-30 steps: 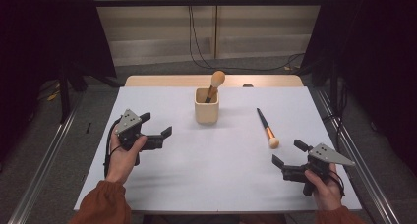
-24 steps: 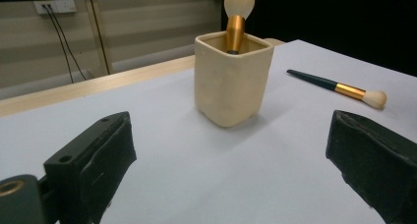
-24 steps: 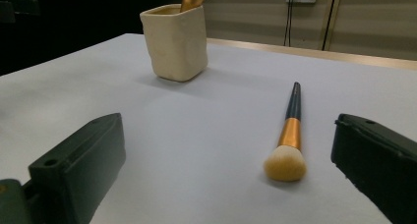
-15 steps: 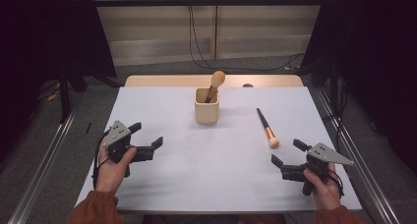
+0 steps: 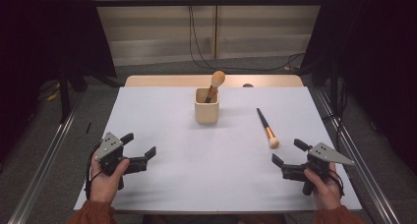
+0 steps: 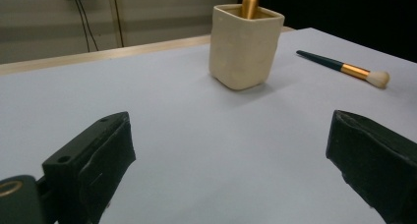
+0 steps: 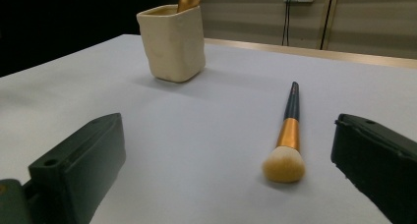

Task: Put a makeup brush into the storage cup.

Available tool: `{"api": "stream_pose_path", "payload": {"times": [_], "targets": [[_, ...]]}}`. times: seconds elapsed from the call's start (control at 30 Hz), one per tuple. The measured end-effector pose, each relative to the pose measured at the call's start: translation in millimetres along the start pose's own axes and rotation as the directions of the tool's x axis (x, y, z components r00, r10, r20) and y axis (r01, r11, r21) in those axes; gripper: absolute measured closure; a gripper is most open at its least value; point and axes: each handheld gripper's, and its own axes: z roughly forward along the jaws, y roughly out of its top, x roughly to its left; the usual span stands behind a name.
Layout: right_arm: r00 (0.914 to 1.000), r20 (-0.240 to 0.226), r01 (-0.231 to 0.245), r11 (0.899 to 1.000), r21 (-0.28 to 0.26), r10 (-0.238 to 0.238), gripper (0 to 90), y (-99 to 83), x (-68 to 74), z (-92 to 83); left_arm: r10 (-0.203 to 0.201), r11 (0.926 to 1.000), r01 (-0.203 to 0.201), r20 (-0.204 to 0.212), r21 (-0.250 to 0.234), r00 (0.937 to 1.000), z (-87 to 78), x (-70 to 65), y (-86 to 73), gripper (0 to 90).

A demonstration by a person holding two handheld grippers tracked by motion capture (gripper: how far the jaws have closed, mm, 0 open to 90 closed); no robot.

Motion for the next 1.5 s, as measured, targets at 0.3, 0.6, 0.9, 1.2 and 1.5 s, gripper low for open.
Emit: {"api": "stream_pose_path", "payload": {"times": [0.3,0.6,0.9,1.2,1.5], "targets": [[1.0000,0.000,0.002,1.000,-0.001,-0.002,0.0,-0.4,-0.3,-1.0,0.004,1.0000,-0.004,-0.017,0.001,0.9998,-6.0,-1.3,-6.2,3.8],[1.0000,0.003,-0.002,1.000,0.004,0.002,0.0,-0.1,-3.6,-0.3,-0.009,1.0000,0.009,-0.005,0.002,0.9999,-2.0,2.3,-6.0,3.7],[0.9997,0.019,-0.012,1.000,0.001,0.012,0.0,12.9,-9.9,17.0,-0.016,0.9999,0.016,-0.013,0.002,0.9998,-1.9,5.8,-6.9,3.7],[0.9985,0.017,-0.053,0.998,0.019,0.052,1.2,32.8,-23.0,27.1,0.003,1.0000,-0.003,-0.028,-0.004,0.9996,-9.7,-0.1,-6.1,3.7],[0.9996,-0.017,-0.020,0.995,0.093,0.021,1.1,51.4,-36.3,47.2,-0.004,1.0000,0.004,-0.044,0.000,0.9990,-11.3,-0.8,-6.7,3.7]]}}
